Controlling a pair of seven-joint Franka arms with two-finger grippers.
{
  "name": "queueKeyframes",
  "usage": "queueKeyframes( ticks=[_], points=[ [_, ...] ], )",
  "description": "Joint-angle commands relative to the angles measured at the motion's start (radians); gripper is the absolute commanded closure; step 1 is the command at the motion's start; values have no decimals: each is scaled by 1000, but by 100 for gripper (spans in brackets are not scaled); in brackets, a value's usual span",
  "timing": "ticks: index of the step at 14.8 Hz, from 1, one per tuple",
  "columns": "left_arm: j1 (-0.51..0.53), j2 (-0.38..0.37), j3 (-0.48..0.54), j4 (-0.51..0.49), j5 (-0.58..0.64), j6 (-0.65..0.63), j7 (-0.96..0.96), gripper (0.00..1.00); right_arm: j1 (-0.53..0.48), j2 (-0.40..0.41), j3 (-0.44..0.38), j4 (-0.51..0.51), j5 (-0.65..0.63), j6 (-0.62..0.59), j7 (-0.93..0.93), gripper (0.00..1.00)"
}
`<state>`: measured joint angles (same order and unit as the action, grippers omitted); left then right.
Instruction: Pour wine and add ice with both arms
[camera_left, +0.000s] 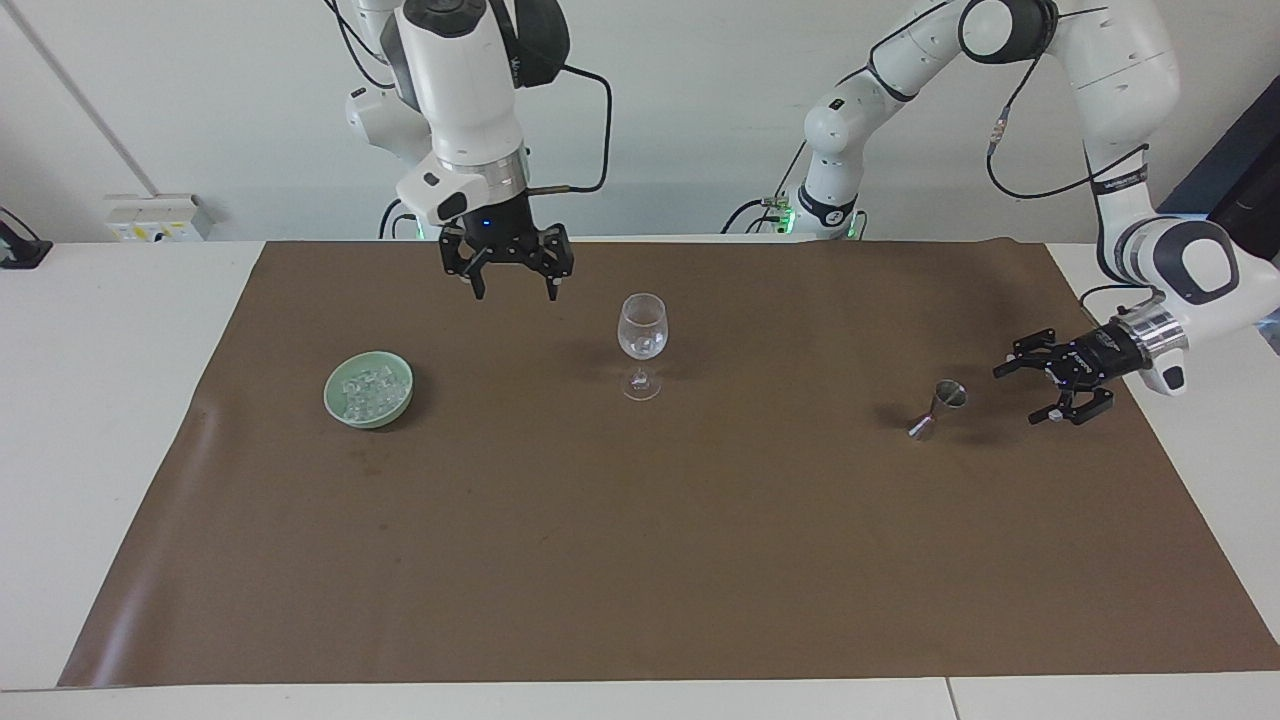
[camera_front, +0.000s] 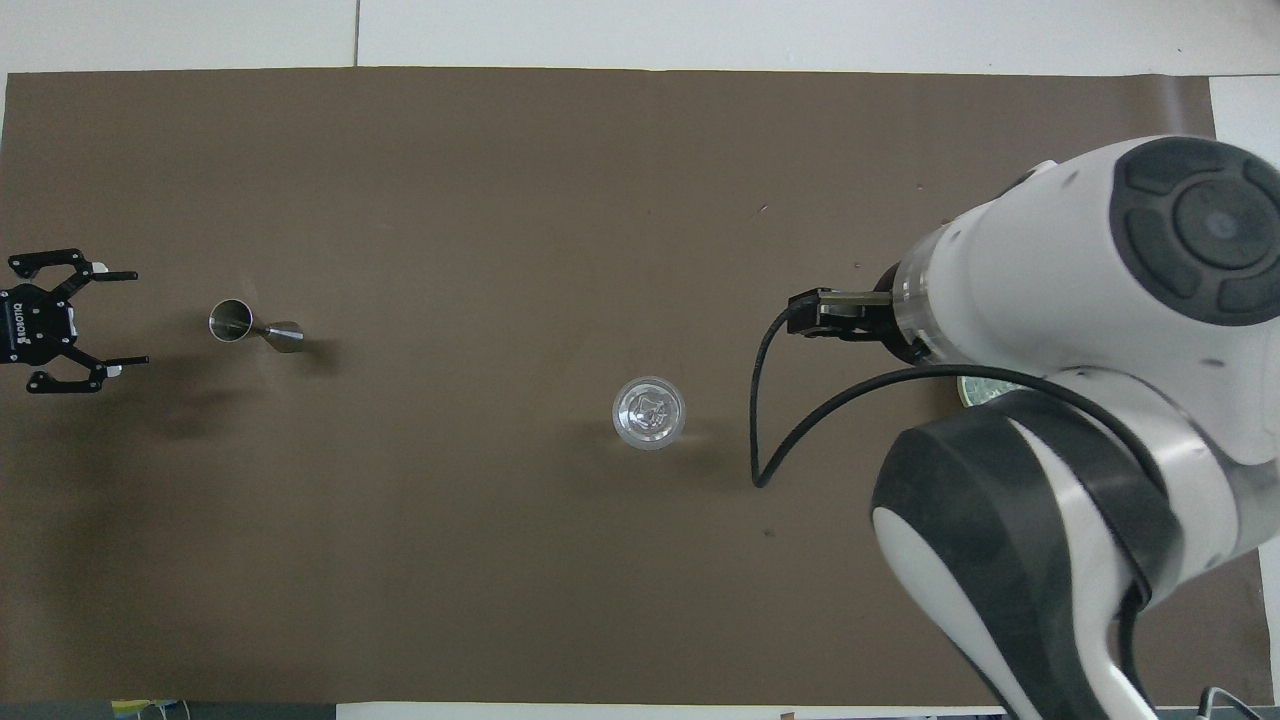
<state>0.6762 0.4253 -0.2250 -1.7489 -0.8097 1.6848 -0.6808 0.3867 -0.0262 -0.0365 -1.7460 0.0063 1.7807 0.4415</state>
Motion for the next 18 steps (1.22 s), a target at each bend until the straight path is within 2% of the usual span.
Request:
queueKeyframes(
  ticks=[1,3,4,8,10,13,14,16,18],
  points=[
    [-58,-25,3,112,125,-62,36,0,-102,-46,3,-15,-2,-81,-110,0],
    [-157,-65,6,166,231,-59,43,0,-201,-64,0,-13,-2,-128,-156,0],
    [-205,-88,4,175,327,-50,27,0,-238,-67,-2,-10,-2,-156,-179,0],
    [-323,-203,3,180,511,-53,33,0,-365,-101,7,-7,-2,-230,-219,0],
    [-389,-256,3,167,581,-53,125,0,-431,-98,21,0,-5,-250,-318,0],
    [-473,-312,1,138,687,-30,208,0,-472,-89,-29,19,-2,-245,-420,0],
    [-501,-324,1,120,722,-11,237,0,-479,-49,-31,43,-3,-265,-422,0],
    [-552,-367,13,83,745,22,318,0,-466,-31,-46,135,-8,-326,-420,0],
    [-625,-394,100,81,745,12,429,0,-448,-34,-55,140,-9,-331,-422,0]
  ],
)
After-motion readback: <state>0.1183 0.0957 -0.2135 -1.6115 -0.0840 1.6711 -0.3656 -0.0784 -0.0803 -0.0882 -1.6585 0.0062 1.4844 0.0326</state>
